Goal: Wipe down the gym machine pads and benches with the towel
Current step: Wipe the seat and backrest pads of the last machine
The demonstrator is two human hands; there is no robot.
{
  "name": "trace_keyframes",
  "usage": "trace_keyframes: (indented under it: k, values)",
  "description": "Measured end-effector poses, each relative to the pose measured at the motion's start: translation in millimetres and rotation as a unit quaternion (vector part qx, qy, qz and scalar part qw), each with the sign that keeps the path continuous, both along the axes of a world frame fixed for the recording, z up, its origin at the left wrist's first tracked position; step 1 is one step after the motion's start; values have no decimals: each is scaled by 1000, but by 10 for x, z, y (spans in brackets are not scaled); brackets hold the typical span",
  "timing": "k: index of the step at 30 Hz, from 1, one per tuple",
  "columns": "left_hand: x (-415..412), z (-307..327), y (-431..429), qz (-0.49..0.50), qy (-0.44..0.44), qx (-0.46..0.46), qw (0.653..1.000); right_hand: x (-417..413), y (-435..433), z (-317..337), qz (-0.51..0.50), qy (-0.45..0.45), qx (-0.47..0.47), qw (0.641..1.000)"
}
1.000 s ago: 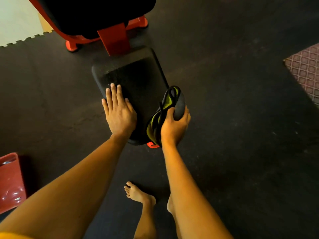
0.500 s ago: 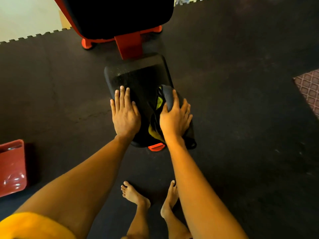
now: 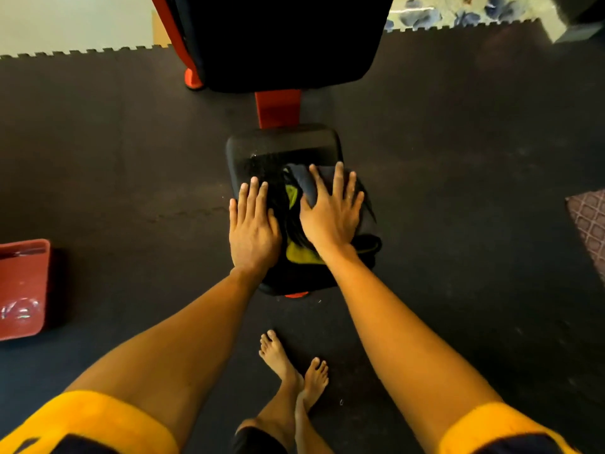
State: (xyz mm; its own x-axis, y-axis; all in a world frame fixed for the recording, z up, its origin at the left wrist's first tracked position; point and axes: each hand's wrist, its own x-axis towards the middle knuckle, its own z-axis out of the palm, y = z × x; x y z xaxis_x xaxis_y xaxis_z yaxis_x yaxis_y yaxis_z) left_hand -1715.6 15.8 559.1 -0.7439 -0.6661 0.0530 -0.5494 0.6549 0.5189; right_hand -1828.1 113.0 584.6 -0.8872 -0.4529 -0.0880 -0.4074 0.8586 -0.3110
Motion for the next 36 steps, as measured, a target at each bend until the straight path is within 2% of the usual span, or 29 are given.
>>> trace_keyframes:
  k: [2, 4, 7, 11, 19, 22, 24, 26, 29, 32, 36]
  values:
    - [1, -14, -22, -6, -8, 0, 1000, -16, -262, 26, -7, 0, -1, 1000]
    - [18, -40, -16, -19, -13, -1, 1000, 92, -268, 4, 32, 27, -5, 999]
    - [27, -26, -39, -14, -7, 8, 1000, 346, 120, 57, 92, 42, 5, 995]
    - [1, -13, -29, -6, -15, 15, 1000, 414, 375, 9, 102, 45, 18, 994]
    - [26, -4, -12, -7, 6, 16, 1000, -423, -725, -53, 90, 33, -26, 995]
    - [32, 0, -8, -1, 3, 12, 1000, -444, -798, -56, 104, 24, -25, 994]
    - [20, 15, 4, -6, -8, 6, 1000, -313, -563, -58, 148, 59, -23, 987]
    - [17, 24, 18, -1, -19, 8, 1000, -302, -265, -57, 239, 79, -19, 968]
    - [17, 51, 71, 21, -26, 8, 999, -699, -145, -22, 332, 82, 3, 940]
    - [-17, 77, 97, 39, -38, -1, 999, -1066, -465, -32, 296, 81, 14, 952]
    - [-136, 138, 171, 75, -58, 18, 995, -1164, -1233, 74, 197, -23, -6, 980]
